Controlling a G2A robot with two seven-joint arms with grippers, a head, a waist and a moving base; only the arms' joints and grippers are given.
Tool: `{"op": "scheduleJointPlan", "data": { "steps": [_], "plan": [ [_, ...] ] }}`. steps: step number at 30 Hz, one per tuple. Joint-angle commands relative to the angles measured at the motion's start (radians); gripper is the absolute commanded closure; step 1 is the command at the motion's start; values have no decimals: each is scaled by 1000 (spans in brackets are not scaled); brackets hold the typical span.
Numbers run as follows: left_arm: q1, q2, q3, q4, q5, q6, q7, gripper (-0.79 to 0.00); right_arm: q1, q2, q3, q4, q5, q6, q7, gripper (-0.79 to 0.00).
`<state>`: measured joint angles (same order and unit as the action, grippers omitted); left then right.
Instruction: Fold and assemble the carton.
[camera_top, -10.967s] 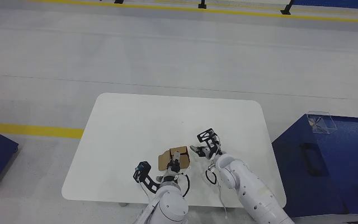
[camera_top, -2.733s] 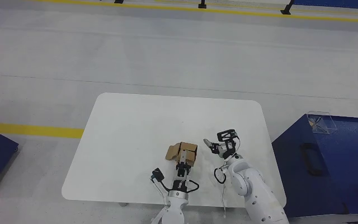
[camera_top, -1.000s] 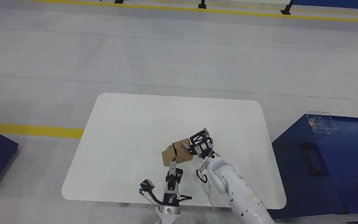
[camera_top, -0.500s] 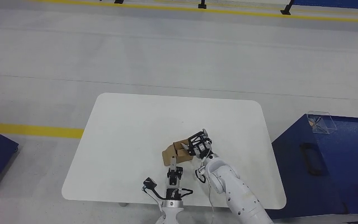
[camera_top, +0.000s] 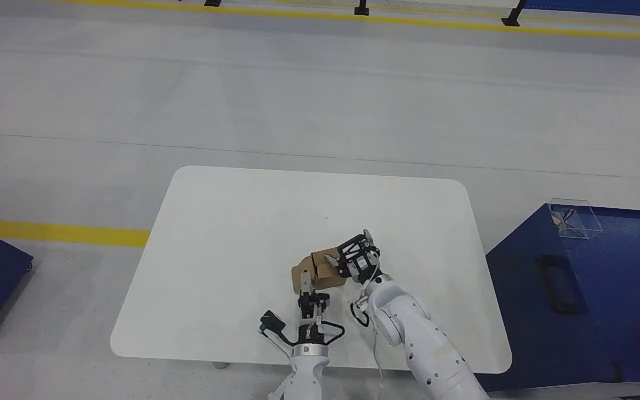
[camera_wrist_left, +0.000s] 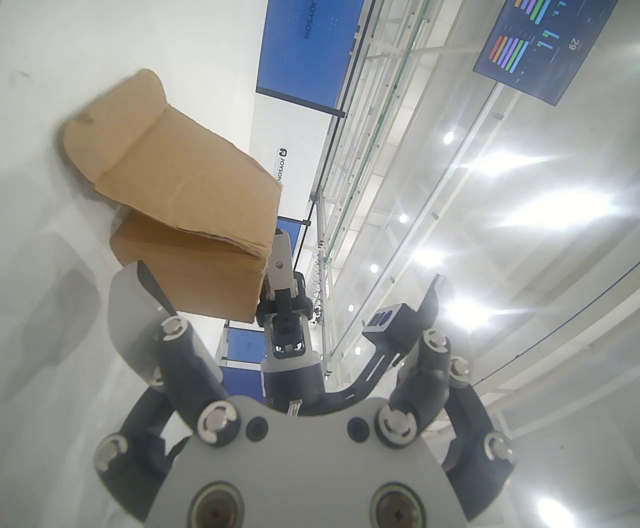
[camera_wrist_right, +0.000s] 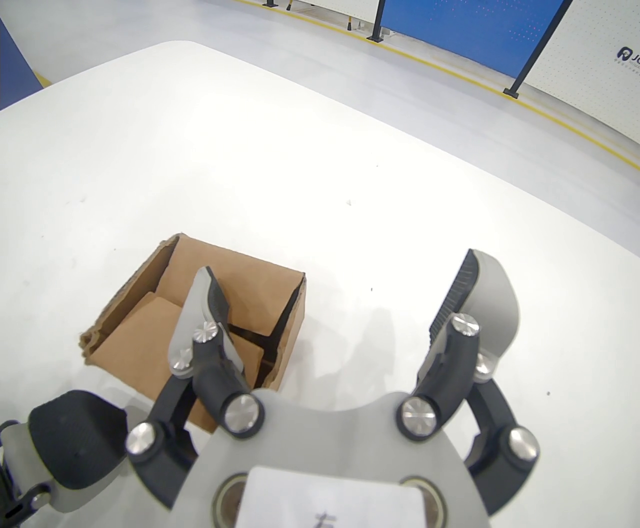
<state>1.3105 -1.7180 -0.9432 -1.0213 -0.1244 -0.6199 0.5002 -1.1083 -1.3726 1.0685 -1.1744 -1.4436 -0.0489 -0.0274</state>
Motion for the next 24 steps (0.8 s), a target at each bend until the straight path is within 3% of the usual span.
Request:
{"op": "scheduleJointPlan", "data": {
  "steps": [1,14,24],
  "plan": [
    [-8,-4,-3,11,-7,-4,6,-785,-2,0,3,-2,-2,-2,0,-785],
    [-53,-25,-46,67,-137,9,-34,-785,-12,1,18,-11,-11,-16,0,-785],
    [-61,-30,-86,75,-110,-15,4,-785,-19,1,23,-19,-21,-19,6,-785]
  ]
}}
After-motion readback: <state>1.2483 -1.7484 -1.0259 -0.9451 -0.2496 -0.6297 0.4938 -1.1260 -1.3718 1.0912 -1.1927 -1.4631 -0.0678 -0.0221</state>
